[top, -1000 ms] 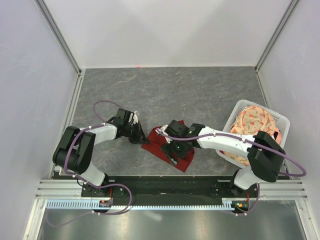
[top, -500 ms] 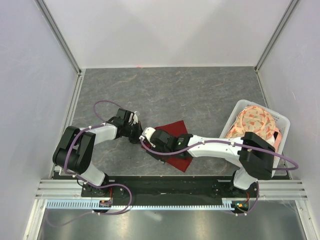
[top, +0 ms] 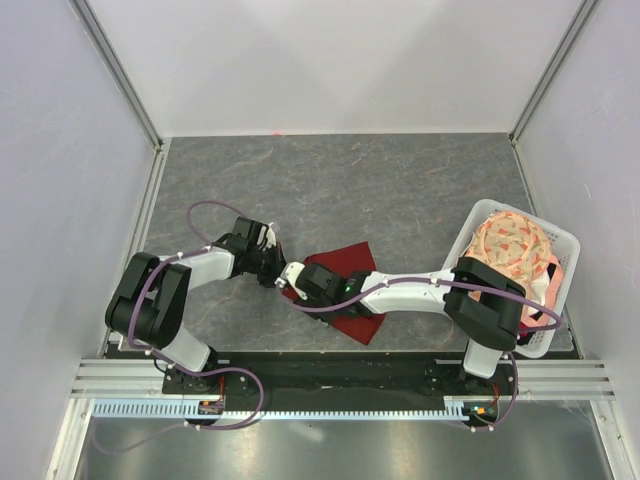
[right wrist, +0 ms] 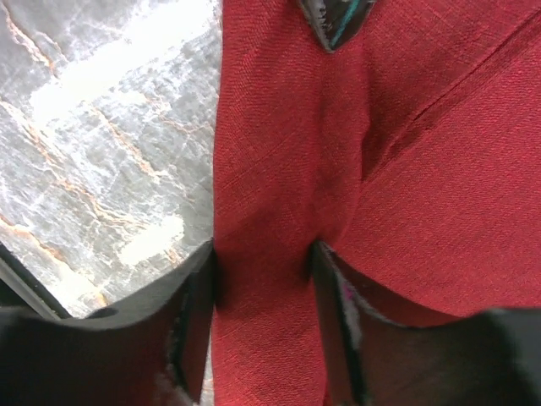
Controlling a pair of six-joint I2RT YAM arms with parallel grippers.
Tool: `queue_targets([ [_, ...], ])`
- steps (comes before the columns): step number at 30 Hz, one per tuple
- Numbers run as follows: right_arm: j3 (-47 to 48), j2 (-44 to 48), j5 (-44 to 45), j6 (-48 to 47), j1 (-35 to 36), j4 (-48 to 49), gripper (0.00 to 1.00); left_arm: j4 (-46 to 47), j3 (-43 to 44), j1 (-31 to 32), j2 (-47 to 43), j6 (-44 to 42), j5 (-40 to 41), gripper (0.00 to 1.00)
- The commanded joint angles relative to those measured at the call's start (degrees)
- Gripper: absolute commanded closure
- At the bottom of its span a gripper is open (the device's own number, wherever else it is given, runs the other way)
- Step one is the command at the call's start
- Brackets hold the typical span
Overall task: Fold the napkin, place the utensils inside, and roll it up
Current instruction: Roll the napkin with the utensil
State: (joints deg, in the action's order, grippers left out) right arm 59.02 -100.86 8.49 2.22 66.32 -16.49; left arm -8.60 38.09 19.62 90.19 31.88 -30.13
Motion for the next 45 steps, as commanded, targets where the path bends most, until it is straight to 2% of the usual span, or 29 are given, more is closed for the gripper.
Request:
queue_targets([
  [1,-2.33,-1.36,-5.14,1.03,-2.33,0.93,0.5,-2.39,-1.17,0.25,-0.54,-3.32,4.82,0.98],
  [4,-3.91,-1.27,-10.14,1.12,-3.65,1.81,0.56,-2.39,-1.08,0.25,-3.09,-2.88,4.55,0.86],
  [5,-4.35,-1.27,-11.47,0.95,-3.92,1.99,0.57,-2.47,-1.08,0.25,-5.09,-2.79,5.34,0.71],
  [8,-6.2,-0.66,-17.18,0.86,-5.15,3.57,0.62,-3.79,-0.91,0.16,-9.4,-2.09,8.85,0.36],
  [11,-8.22,0.4,-23.86,0.95,-6.47,5.5,0.64,-6.16,-0.91,-0.1,-12.49,-1.21,14.37,0.28],
  [14,-9.8,1.02,-31.15,1.12,-8.49,7.7,0.65,-7.31,-2.13,-0.28,-16.79,-0.59,19.65,0.27],
  [18,-10.07,-0.3,-39.94,1.65,-12.0,9.46,0.66,-5.64,-6.08,-0.28,-22.68,0.02,21.61,0.27],
  [22,-8.84,-3.11,-48.55,2.52,-15.08,9.55,0.66,-2.22,-9.69,-0.28,-27.34,0.46,17.58,0.27],
  [26,-6.38,-7.06,-56.11,2.88,-17.89,7.45,0.66,1.82,-12.42,-0.28,-27.44,1.69,13.0,0.28],
  [31,-1.55,-10.58,-60.87,1.65,-20.97,1.73,0.66,8.06,-16.28,-0.28,-27.35,3.01,7.21,0.29],
  [36,2.23,-15.24,-63.24,-0.2,-22.99,-3.28,0.66,12.46,-17.43,-0.28,-23.67,3.02,5.17,0.31],
  [40,3.46,-17.26,-63.34,-0.55,-23.7,-4.78,0.66,12.82,-16.82,-0.19,-20.06,2.49,5.08,0.38],
  [42,4.16,-18.23,-63.34,-0.64,-23.96,-5.39,0.66,12.99,-16.82,-0.28,-18.57,2.22,5.17,0.44],
  [45,4.96,-19.11,-63.51,-0.55,-24.4,-5.66,0.65,12.91,-16.64,-0.19,-17.34,2.14,4.82,0.58],
])
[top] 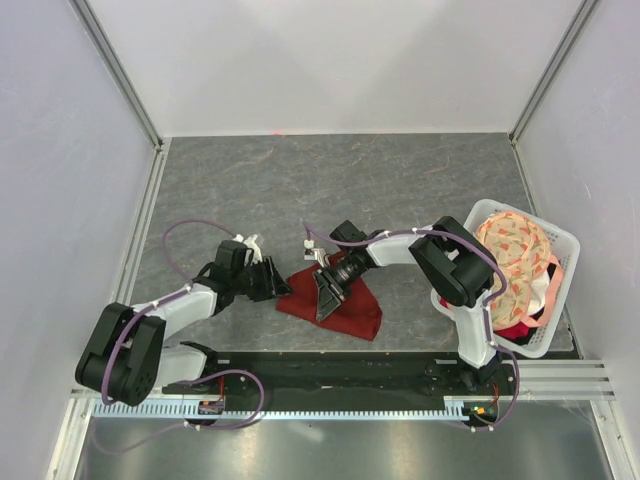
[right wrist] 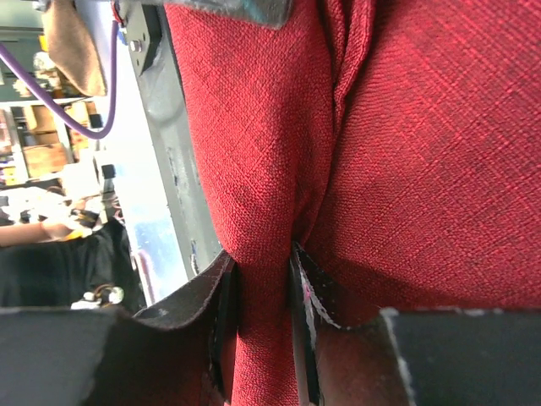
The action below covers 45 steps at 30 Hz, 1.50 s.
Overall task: Fold the napkin, place the utensils inside, and roll it up
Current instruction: Roll the napkin with the utensil
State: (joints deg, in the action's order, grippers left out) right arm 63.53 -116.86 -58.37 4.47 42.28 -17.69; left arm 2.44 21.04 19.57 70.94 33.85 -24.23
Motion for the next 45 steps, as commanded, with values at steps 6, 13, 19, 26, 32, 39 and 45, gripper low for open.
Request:
queue_targets([
  [6,2.3,-2.41,4.57,-2.19,-1.41,-5.16,0.59,1.69,0.06,-0.06,3.5,0.08,-2.4,0.9],
  [13,5.47,5.3,12.21,-1.66,-1.85,-8.32,0.34,0.73,-0.56,-0.06,4.03,-0.27,-2.05,0.98],
  [19,2.22,17.86,31.06,-4.02,2.0,-8.5,0.22,0.11,0.23,-0.06,4.38,-0.45,-1.17,0.98],
  [26,-9.46,30.19,55.28,-7.02,15.97,1.77,0.17,-0.68,1.11,-0.06,5.18,-0.71,-0.65,0.98],
  [32,-11.41,29.15,59.35,-8.07,19.94,4.86,0.16,-1.21,1.81,-0.06,5.7,-0.8,-0.73,0.98],
  [39,-11.23,25.02,56.61,-8.51,20.03,5.92,0.18,-2.0,2.52,-0.06,5.7,-0.89,-0.56,0.98],
  [45,-9.48,21.42,55.47,-7.46,19.24,4.6,0.42,-2.09,2.96,-0.06,5.7,-1.41,-1.35,0.98],
])
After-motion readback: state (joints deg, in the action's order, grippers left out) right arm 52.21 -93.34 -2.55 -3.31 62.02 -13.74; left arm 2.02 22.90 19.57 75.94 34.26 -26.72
